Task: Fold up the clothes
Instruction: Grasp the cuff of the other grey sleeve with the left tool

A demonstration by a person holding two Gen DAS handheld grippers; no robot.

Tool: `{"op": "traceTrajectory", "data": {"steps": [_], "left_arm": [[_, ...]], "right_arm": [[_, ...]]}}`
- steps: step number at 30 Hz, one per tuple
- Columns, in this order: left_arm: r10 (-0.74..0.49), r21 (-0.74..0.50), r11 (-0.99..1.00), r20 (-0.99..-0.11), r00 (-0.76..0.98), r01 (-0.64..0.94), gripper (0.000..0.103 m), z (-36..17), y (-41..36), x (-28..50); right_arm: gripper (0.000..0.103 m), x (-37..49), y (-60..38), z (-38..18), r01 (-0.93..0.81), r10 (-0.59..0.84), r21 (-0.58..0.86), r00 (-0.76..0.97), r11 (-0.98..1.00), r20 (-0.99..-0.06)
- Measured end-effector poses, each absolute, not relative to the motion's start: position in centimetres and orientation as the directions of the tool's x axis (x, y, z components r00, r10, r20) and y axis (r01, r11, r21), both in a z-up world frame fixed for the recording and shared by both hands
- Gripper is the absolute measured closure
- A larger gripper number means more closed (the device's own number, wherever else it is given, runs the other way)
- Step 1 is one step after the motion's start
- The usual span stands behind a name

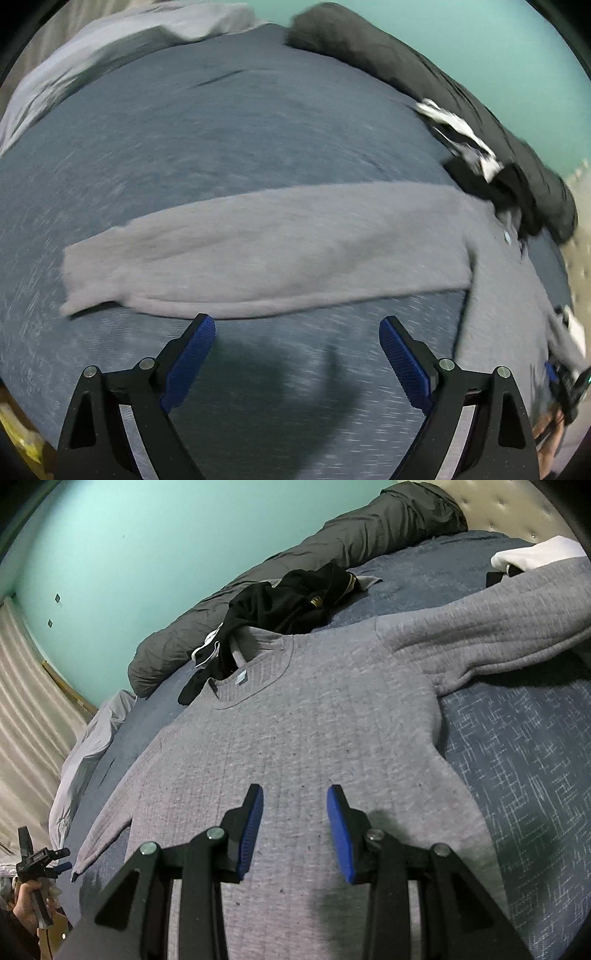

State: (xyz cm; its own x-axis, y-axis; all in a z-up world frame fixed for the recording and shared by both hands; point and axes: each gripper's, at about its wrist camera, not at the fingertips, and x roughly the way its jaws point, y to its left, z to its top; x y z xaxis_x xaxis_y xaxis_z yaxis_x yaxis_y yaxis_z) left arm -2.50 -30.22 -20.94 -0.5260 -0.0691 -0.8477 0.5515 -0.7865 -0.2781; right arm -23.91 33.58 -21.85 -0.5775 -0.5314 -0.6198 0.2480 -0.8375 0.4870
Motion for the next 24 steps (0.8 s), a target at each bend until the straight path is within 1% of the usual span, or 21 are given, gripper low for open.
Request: {"op": "traceTrajectory", "data": {"steps": [4, 11, 19, 20, 21, 24], "left_arm": [[-0.111, -0.275, -0.738, -0.851, -0.513, 0.616, 0.010, -21.7, -33.2, -0.2], [-0.145, -0.296, -0.641, -0.860, -0.490, 0.708, 0.010, -23.7, -36.6, 3.2], [-0.169, -0.330, -0.572, -0.849, -0.501, 0.751, 0.010, -25.0, -38.5, 4.1], [-0.172, -0.334, -0.565, -0.847, -0.503, 0.755, 0.012, -25.1, -38.8, 4.0], [-0.176, -0.342, -0.552, -0.844, -0.507, 0.761, 0.016, -25.1, -39.2, 4.0], [-0.181, -0.363, -0.525, -0.836, -0.518, 0.770, 0.026, -25.1, -40.1, 4.1]], "right_arm": [[0.067, -23.6, 33.6, -21.8, 0.255, -0.533, 0.483, -0.574, -0.837, -0.621], [0.067, -23.4, 33.3, -21.8, 0.264, -0.536, 0.480, -0.572, -0.837, -0.621], [0.067, -23.4, 33.3, -22.0, 0.285, -0.554, 0.483, -0.551, -0.828, -0.625], [0.067, -23.4, 33.3, -22.0, 0.286, -0.553, 0.481, -0.550, -0.829, -0.625], [0.067, -23.4, 33.2, -22.0, 0.287, -0.553, 0.480, -0.550, -0.829, -0.626], [0.067, -23.4, 33.2, -22.0, 0.289, -0.552, 0.478, -0.549, -0.830, -0.627]]}}
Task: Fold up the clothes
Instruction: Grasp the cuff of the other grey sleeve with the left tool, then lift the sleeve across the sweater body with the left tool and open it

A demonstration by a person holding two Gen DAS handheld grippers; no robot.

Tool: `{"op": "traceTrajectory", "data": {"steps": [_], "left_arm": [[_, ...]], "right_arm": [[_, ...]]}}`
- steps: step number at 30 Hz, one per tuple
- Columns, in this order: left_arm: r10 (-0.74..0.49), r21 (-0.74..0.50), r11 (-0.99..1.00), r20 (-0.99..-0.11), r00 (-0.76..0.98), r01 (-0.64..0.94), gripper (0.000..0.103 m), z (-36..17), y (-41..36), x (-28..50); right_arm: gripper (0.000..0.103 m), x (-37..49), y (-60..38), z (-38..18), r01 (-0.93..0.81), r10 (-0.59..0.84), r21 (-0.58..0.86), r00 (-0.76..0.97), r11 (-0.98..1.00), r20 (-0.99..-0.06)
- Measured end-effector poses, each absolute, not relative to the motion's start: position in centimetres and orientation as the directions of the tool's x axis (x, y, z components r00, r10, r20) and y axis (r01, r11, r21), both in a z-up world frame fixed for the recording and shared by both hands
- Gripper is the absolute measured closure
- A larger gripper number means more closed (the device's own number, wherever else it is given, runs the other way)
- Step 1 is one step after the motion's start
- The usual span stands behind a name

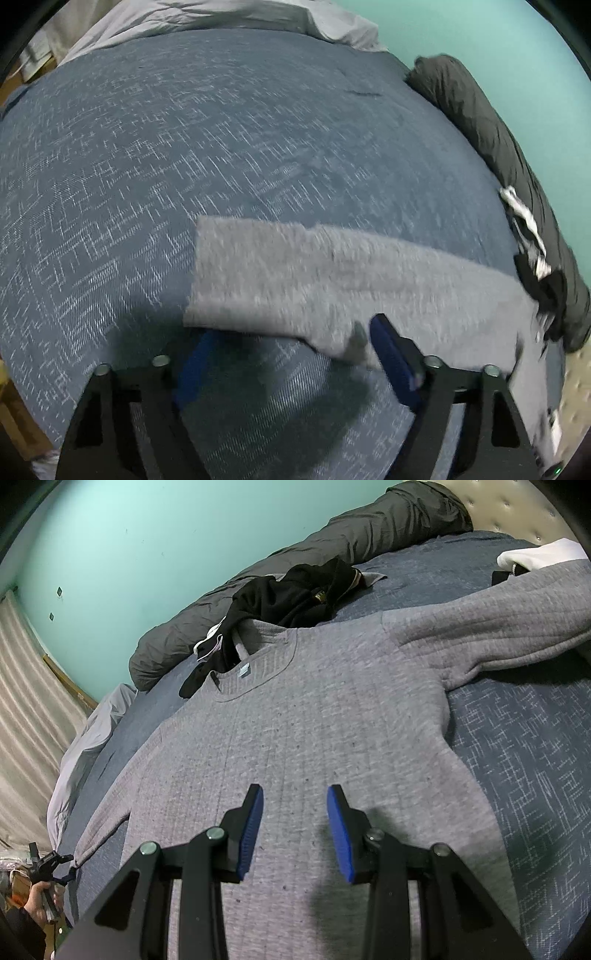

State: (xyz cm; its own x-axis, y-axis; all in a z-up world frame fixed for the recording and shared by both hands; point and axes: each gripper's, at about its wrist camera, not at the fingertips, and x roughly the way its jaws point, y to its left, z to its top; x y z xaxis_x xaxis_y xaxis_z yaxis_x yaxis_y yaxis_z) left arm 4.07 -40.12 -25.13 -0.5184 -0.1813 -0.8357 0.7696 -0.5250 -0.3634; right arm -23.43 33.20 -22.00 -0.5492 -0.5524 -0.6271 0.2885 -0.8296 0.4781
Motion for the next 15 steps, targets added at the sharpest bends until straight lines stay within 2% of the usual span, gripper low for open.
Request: {"op": "traceTrajectory", "data": {"steps": [1, 3, 4, 6, 11, 15], "left_arm": [[-0.183, -0.365, -0.524, -0.834, -0.521, 0.769, 0.028, -25.1, -40.4, 4.0], [-0.185, -0.361, -0.528, -0.835, -0.519, 0.769, 0.041, -25.1, -40.7, 3.8], [-0.185, -0.357, -0.531, -0.836, -0.517, 0.768, 0.043, -25.1, -40.9, 3.7], [-0.194, -0.344, -0.532, -0.840, -0.507, 0.774, 0.062, -25.1, -41.3, 3.6], [-0.223, -0.319, -0.549, -0.835, -0.503, 0.773, 0.093, -24.4, -41.5, 4.0], [-0.241, -0.316, -0.583, -0.812, -0.531, 0.748, 0.099, -22.6, -41.2, 3.5]], "right_arm": [[0.067, -23.4, 33.2, -22.0, 0.289, -0.552, 0.477, -0.549, -0.830, -0.628], [0.067, -23.5, 33.2, -22.0, 0.290, -0.552, 0.477, -0.548, -0.830, -0.628], [0.067, -23.5, 33.2, -22.1, 0.290, -0.552, 0.476, -0.548, -0.830, -0.629], [0.067, -23.5, 33.1, -22.1, 0.290, -0.551, 0.475, -0.548, -0.831, -0.630], [0.067, -23.5, 32.9, -22.3, 0.293, -0.550, 0.471, -0.544, -0.832, -0.634], [0.067, -23.6, 32.9, -22.4, 0.292, -0.552, 0.473, -0.542, -0.831, -0.634]]}}
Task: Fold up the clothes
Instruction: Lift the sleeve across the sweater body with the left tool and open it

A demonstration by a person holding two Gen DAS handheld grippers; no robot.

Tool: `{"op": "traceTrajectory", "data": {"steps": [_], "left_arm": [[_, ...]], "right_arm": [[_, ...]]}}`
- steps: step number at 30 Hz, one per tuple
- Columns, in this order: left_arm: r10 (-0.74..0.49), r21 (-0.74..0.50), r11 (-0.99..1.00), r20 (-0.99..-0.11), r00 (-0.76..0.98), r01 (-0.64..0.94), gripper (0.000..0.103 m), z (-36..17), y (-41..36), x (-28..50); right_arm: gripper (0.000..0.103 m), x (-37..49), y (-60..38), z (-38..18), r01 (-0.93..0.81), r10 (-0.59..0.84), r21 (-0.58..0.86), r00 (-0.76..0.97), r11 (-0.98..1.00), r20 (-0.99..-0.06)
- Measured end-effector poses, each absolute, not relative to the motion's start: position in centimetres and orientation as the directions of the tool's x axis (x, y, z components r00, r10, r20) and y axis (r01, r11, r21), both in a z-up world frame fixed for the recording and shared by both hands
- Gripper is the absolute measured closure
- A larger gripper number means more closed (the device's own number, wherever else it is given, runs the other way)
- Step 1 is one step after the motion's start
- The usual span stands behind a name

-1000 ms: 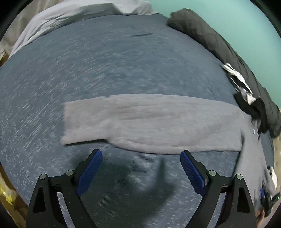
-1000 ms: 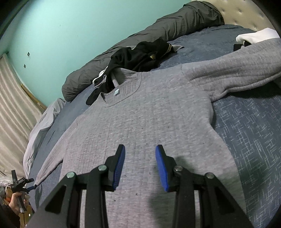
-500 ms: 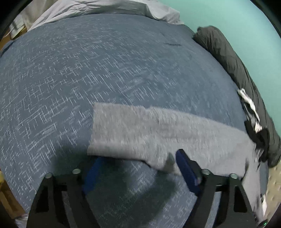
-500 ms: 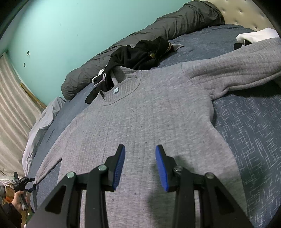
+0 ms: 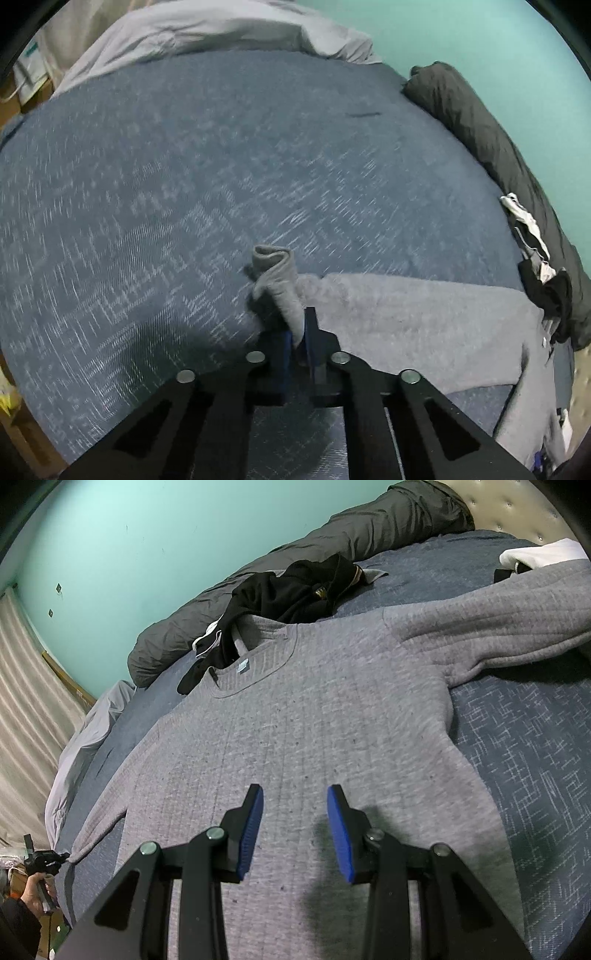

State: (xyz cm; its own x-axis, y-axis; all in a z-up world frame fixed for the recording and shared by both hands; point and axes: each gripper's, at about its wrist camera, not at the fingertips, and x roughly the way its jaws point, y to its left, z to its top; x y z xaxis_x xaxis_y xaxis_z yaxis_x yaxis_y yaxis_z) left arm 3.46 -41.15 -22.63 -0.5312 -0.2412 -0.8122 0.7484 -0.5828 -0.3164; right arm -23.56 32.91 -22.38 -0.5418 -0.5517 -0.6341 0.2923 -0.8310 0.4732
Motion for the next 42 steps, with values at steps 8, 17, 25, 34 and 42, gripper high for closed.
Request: {"op": "traceTrajectory", "data": {"steps": [8, 17, 25, 34, 42], "left_arm": [[-0.240, -0.318, -0.672, -0.760, -0.603, 0.668, 0.099, -15.9, -38.6, 0.2], [-0.147, -0.328, -0.823, -0.665, -0.732, 0.464, 0.100, -5.7, -30.4, -8.0], [-0.017, -0.308, -0.917, -0.603, -0.797, 0.253, 0.100, 1.5, -19.5, -17.1], [0.216, -0.280, -0.959, -0.598, -0.772, -0.052, 0.099, 2.8, -1.9, -24.6], [0.352, -0.290, -0.935, -0.694, -0.627, -0.203, 0.099, -6.5, 11.0, -27.2]], "right_arm": [[0.067, -23.6, 33.5, -22.1, 0.282, -0.553, 0.483, -0.551, -0.829, -0.625], [0.067, -23.8, 36.0, -21.6, 0.244, -0.546, 0.508, -0.568, -0.826, -0.616], [0.067, -23.8, 38.6, -21.4, 0.211, -0.545, 0.532, -0.573, -0.820, -0.612], [0.067, -23.8, 40.1, -20.8, 0.205, -0.550, 0.543, -0.571, -0.814, -0.609], [0.067, -23.8, 41.1, -21.0, 0.194, -0.562, 0.558, -0.543, -0.807, -0.624]]}}
